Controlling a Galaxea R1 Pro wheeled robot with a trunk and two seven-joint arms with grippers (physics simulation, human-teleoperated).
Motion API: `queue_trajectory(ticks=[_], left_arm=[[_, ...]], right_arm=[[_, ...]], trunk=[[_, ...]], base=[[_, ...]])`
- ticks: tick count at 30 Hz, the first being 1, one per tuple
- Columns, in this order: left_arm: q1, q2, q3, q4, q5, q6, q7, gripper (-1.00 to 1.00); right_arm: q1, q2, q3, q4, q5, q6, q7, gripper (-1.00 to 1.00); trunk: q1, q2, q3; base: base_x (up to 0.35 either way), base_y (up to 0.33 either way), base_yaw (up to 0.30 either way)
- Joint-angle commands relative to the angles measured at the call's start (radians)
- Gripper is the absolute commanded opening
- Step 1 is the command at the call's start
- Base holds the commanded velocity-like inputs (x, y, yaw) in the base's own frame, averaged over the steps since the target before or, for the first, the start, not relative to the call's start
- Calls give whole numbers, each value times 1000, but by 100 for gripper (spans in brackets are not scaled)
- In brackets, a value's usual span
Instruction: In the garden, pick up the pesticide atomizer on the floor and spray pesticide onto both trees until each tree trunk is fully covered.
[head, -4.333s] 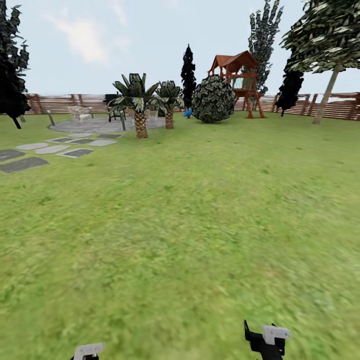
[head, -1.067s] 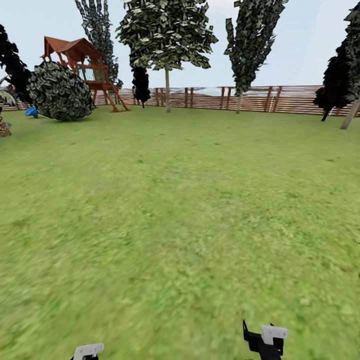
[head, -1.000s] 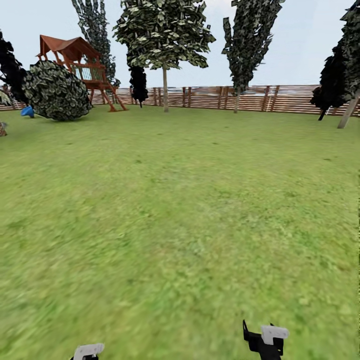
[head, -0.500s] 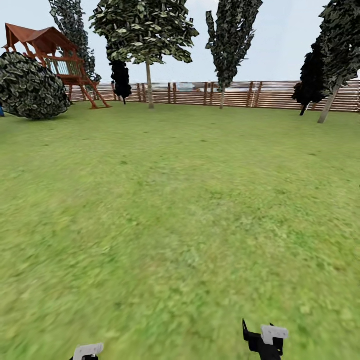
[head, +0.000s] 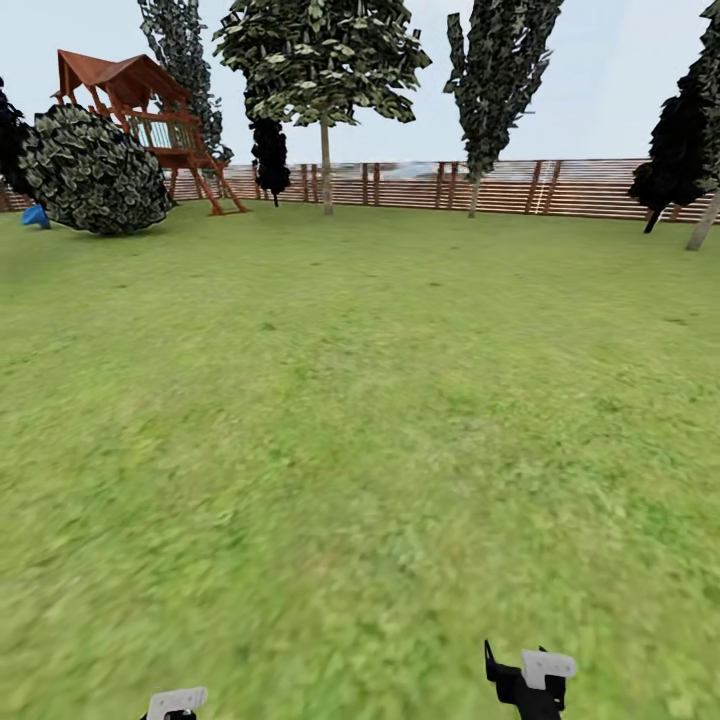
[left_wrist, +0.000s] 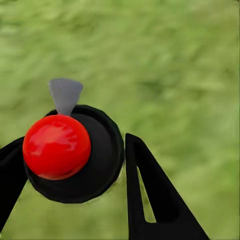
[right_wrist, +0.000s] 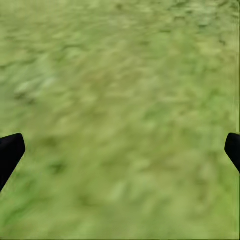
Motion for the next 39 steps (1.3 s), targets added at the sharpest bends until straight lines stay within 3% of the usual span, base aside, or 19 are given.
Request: queue_trajectory(ticks=[1, 17, 31, 39], left_arm=[[0, 0, 0, 0, 0, 0, 0, -100], [0, 1, 1, 0, 0, 0, 0, -100], [0, 1, 2, 0, 1, 1, 0, -100], [0, 3, 2, 0, 1, 1, 0, -100]], right_arm=[[0, 0, 0, 0, 0, 0, 0, 100], [0, 0, 2, 0, 2, 1, 3, 100], [0, 0, 2, 2, 2, 2, 3, 100], [0, 0, 2, 1, 2, 2, 3, 100]], trunk=[[0, 0, 0], [0, 0, 0], [0, 0, 0], [0, 0, 0]], base=[[337, 85, 111], [304, 167, 10], [298, 159, 248], [324, 115, 20]])
